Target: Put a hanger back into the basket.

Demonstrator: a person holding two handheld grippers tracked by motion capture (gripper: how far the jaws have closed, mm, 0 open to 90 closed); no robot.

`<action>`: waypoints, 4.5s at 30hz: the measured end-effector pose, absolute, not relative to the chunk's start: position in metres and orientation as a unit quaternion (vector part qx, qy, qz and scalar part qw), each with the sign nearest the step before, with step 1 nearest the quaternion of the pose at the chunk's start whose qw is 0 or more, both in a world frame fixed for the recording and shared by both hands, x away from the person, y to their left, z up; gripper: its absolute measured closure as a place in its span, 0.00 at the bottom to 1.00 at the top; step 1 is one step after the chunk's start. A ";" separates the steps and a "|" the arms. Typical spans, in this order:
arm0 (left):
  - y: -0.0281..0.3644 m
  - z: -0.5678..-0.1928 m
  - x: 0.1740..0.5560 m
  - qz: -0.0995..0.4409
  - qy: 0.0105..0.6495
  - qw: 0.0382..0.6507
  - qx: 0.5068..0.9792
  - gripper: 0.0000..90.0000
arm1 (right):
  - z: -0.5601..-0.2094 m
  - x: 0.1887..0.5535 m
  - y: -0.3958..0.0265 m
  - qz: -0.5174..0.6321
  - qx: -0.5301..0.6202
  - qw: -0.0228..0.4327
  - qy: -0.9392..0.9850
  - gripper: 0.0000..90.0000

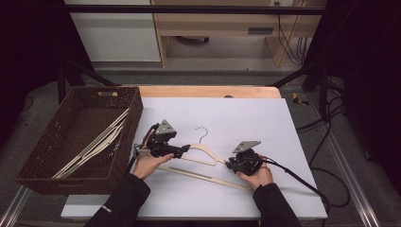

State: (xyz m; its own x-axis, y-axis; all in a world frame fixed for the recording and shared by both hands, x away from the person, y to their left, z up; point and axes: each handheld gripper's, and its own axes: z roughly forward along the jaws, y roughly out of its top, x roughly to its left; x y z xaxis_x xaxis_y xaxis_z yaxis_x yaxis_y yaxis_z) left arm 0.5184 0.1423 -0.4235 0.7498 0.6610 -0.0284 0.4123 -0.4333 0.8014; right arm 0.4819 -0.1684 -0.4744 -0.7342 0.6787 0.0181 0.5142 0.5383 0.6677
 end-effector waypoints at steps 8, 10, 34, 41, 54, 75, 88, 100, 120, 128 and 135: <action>0.140 -0.429 0.523 0.140 0.322 0.417 0.838 0.24 | -0.472 0.485 -0.170 0.336 0.318 0.106 0.880 0.88; 0.139 -0.432 0.526 0.140 0.324 0.410 0.841 0.24 | -0.470 0.485 -0.172 0.340 0.303 0.103 0.884 0.88; 0.107 -0.469 0.551 0.124 0.287 0.325 0.893 0.66 | -0.443 0.470 -0.177 0.364 0.278 0.126 0.880 0.89; 0.111 -0.461 0.544 0.140 0.262 0.312 0.902 0.76 | -0.443 0.469 -0.177 0.366 0.279 0.124 0.879 0.89; 0.116 -0.434 0.498 0.213 0.198 0.309 0.906 0.83 | -0.443 0.470 -0.182 0.410 0.310 0.105 0.851 0.59; 0.126 -0.420 0.469 0.176 0.202 0.348 0.898 0.83 | -0.428 0.495 -0.118 0.436 0.255 0.025 0.863 0.85; 0.148 -0.389 0.459 0.123 0.216 0.426 0.870 0.52 | -0.403 0.474 -0.130 0.473 0.188 -0.017 0.861 0.97; 0.136 -0.387 0.464 0.090 0.165 0.389 0.902 0.79 | -0.396 0.467 -0.135 0.480 0.158 -0.024 0.863 0.97; 0.145 -0.365 0.438 0.142 0.214 0.421 0.870 0.96 | -0.377 0.446 -0.174 0.538 0.242 0.164 0.791 0.39; 0.163 -0.326 0.432 0.192 0.248 0.454 0.834 0.96 | -0.387 0.440 -0.211 0.541 0.317 0.191 0.755 0.20; 0.192 -0.287 0.431 0.229 0.248 0.460 0.821 0.96 | -0.394 0.437 -0.233 0.538 0.372 0.207 0.728 0.11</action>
